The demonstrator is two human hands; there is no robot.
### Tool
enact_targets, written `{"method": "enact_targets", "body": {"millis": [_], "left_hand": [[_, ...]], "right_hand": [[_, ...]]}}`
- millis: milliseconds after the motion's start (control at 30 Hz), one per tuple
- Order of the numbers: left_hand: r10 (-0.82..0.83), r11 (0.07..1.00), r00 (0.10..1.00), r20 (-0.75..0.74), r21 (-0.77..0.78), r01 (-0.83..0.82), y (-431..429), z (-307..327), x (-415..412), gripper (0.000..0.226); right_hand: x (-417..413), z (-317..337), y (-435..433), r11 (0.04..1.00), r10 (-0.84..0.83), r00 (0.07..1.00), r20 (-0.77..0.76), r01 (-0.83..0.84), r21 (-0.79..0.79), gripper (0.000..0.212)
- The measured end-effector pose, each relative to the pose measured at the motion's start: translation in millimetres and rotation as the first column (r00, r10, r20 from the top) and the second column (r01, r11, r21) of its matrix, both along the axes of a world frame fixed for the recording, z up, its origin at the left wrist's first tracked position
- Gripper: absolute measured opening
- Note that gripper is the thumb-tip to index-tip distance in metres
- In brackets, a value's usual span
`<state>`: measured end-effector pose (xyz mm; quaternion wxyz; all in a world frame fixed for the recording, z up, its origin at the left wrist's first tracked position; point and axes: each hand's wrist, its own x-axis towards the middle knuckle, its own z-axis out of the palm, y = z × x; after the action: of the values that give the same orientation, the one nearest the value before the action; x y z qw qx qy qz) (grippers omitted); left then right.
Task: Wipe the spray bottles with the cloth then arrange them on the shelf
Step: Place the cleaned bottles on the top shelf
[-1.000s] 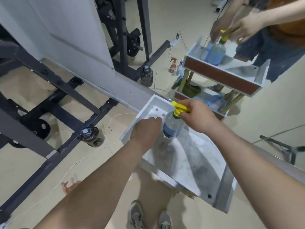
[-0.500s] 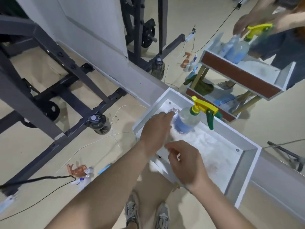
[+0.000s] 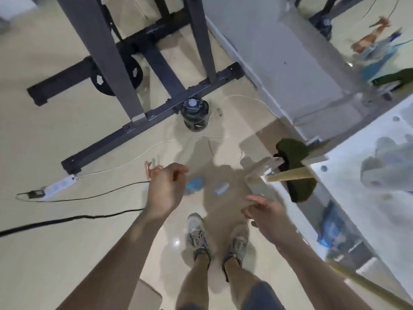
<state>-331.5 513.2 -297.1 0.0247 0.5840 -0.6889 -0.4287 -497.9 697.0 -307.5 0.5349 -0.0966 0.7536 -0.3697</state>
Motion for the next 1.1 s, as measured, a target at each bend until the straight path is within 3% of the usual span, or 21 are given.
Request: {"method": "enact_targets", "body": {"millis": [67, 133, 267, 400, 467, 533, 600, 667, 733, 800, 900, 1100], "left_hand": [[0.015, 0.996, 0.987, 0.160, 0.087, -0.029, -3.4, -45.8, 34.2, 0.025], [0.066, 0.983, 0.971, 0.229, 0.153, -0.103, -5.7, -85.8, 57.3, 0.033], [0.078, 0.986, 0.963, 0.257, 0.122, -0.113, -32.1, -168.1, 80.0, 0.040], [0.226, 0.965, 0.936, 0.269, 0.070, -0.253, -71.9, -246.1, 107.1, 0.036], [0.193, 0.958, 0.900, 0.392, 0.122, -0.259, -87.6, -285.1, 129.4, 0.034], [0.038, 0.971, 0.889, 0.457, 0.195, -0.141, -96.5, -325.6, 149.7, 0.043], [-0.133, 0.960, 0.901, 0.413, 0.279, 0.014, -97.2, -363.3, 162.7, 0.065], [-0.221, 0.939, 0.914, 0.339, 0.327, 0.105, -98.1, -394.9, 167.3, 0.074], [-0.201, 0.964, 0.924, 0.327, 0.234, 0.127, -103.7, -416.5, 170.5, 0.059], [-0.189, 0.980, 0.925, 0.329, 0.118, 0.159, -110.4, -425.9, 173.6, 0.043], [-0.217, 0.976, 0.922, 0.320, 0.094, 0.197, -114.2, -419.7, 181.1, 0.040], [-0.013, 0.999, 0.959, 0.285, -0.046, 0.027, -116.5, -363.5, 195.7, 0.026]], "right_hand": [[11.0, -45.3, -21.8, 0.986, 0.160, 0.987, -0.032, -0.158, 0.055, 0.016], [22.0, -94.0, -46.1, 0.958, 0.276, 0.960, -0.051, -0.271, 0.088, 0.016], [46.2, -187.7, -108.9, 0.869, 0.489, 0.869, -0.082, -0.476, 0.134, 0.021], [75.2, -258.9, -169.5, 0.825, 0.563, 0.821, -0.095, -0.549, 0.134, 0.029], [93.5, -291.0, -197.2, 0.808, 0.587, 0.803, -0.098, -0.574, 0.136, 0.034], [114.4, -328.0, -222.0, 0.786, 0.618, 0.779, -0.109, -0.607, 0.120, 0.040], [137.1, -362.2, -241.9, 0.686, 0.728, 0.673, -0.130, -0.716, 0.133, 0.048], [158.9, -393.2, -253.0, 0.487, 0.871, 0.459, -0.173, -0.853, 0.188, 0.061], [178.5, -419.8, -255.1, 0.321, 0.941, 0.278, -0.192, -0.915, 0.246, 0.070], [191.1, -441.5, -252.4, 0.255, 0.953, 0.183, -0.242, -0.915, 0.312, 0.068], [195.5, -464.7, -253.7, 0.256, 0.927, 0.101, -0.362, -0.874, 0.414, 0.043], [198.0, -454.3, -252.6, 0.449, 0.817, 0.249, -0.520, -0.841, 0.302, 0.020]]}}
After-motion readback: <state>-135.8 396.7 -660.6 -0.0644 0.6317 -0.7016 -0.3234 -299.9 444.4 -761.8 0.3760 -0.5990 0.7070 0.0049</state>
